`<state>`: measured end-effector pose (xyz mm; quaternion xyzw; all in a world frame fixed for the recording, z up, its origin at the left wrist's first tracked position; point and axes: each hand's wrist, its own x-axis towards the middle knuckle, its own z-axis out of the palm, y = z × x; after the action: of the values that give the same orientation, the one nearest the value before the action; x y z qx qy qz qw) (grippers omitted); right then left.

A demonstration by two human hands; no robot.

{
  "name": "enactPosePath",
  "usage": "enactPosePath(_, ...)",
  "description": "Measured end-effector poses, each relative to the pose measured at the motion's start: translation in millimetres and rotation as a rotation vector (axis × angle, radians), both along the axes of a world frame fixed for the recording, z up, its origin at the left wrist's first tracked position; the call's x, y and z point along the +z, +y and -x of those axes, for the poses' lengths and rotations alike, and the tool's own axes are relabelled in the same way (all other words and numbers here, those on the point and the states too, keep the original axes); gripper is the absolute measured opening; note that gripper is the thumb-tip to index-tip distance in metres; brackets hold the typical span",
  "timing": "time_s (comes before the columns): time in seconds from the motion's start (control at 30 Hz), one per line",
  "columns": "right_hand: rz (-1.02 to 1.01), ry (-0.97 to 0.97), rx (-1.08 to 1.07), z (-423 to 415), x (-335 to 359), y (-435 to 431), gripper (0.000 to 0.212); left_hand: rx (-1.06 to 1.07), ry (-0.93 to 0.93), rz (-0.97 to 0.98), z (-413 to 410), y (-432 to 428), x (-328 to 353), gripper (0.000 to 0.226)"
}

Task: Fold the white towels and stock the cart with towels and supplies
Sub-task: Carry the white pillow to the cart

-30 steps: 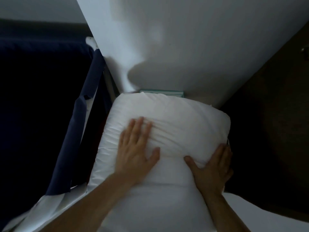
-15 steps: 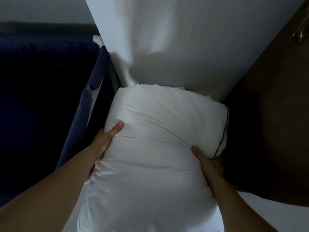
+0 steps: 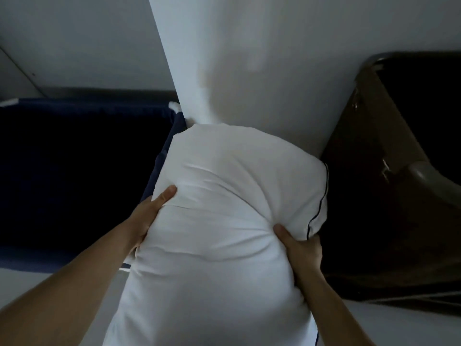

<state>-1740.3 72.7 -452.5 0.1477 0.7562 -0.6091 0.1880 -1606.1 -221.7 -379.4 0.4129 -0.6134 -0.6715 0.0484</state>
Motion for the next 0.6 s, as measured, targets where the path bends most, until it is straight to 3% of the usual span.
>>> enactPosePath(0.27, 0.029, 0.098, -0.158, -134, 48, 71, 0.063, -0.207, 0.119, -0.001, -79, 47, 42, 0.067)
enactPosePath(0.37, 0.034, 0.112, -0.254, -183, 61, 113, 0.064, -0.294, 0.122, 0.000, -98, 80, 43, 0.084)
enactPosePath(0.5, 0.014, 0.101, -0.367, -231, 73, 187, 0.077, -0.367, 0.120, -0.012, -102, 156, 47, 0.065)
enactPosePath(0.6, -0.006, 0.131, -0.467, -255, 79, 250, 0.089, -0.453, 0.127, -0.025, -96, 220, 44, 0.076)
